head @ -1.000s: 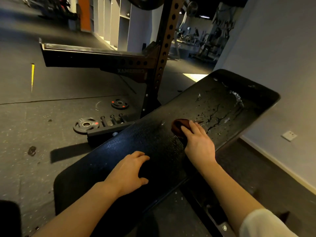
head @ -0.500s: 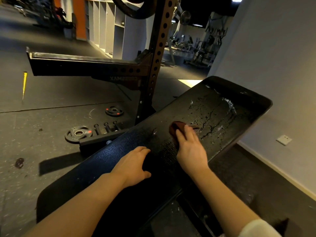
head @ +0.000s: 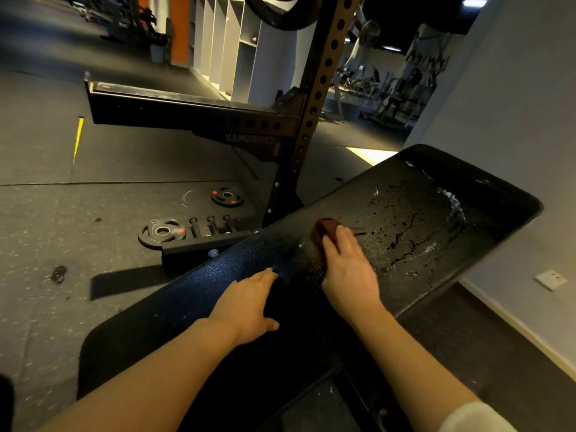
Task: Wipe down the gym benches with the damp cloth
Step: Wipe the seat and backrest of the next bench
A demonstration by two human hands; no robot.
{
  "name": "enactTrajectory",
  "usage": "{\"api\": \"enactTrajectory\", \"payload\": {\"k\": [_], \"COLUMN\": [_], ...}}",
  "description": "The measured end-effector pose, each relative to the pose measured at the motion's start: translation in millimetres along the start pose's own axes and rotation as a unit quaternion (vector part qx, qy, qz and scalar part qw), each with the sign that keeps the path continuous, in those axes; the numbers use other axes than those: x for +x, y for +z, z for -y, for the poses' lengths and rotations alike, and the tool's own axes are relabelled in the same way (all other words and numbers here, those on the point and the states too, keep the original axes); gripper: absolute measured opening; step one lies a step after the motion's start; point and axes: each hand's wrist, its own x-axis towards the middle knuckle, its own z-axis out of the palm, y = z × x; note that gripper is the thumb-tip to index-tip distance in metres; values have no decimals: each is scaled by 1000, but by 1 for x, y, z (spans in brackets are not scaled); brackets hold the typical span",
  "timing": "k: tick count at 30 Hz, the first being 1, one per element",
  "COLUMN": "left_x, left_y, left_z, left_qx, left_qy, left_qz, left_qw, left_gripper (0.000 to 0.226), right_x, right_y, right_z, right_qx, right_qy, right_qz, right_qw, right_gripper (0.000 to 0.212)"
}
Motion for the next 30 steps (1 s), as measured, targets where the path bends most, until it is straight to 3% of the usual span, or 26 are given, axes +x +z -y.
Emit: {"api": "enactTrajectory", "payload": {"k": [5,7,12,17,21,23,27,30], "left_x": [-2,-4,-8,-10,-10,-12,-13,-12], "left_y": [5,7,8,8,8,8,8,10], "left_z": [0,0,6,9,10,12,14,16], "left_qx": [7,8,-37,-54,-65,-69,-86,-83], "left_qy": [-16,-19,-15,-15,-16,-13,-7,-6], "left_qz": [-7,1,5,1,-2,-3,-1,-5], "left_qw": [1000,1000,999,998,998,998,996,996], "left_gripper": [89,88,88,87,86,86,85,85], "right_x": [-13,8,47,29,31,47,71,66], "right_y": [23,12,-6,29,29,19,4,19], "right_z": [43,25,1,52,47,27,-1,27], "right_qx": [-6,-23,-42,0,-5,-28,-39,-29], "right_qy": [-174,-159,14,-100,-163,-134,23,-2], "right_qz": [90,67,-2,45,78,53,0,9], "right_qw": [981,985,999,994,983,989,999,1000], "right_gripper": [73,68,69,64,66,68,68,65]}}
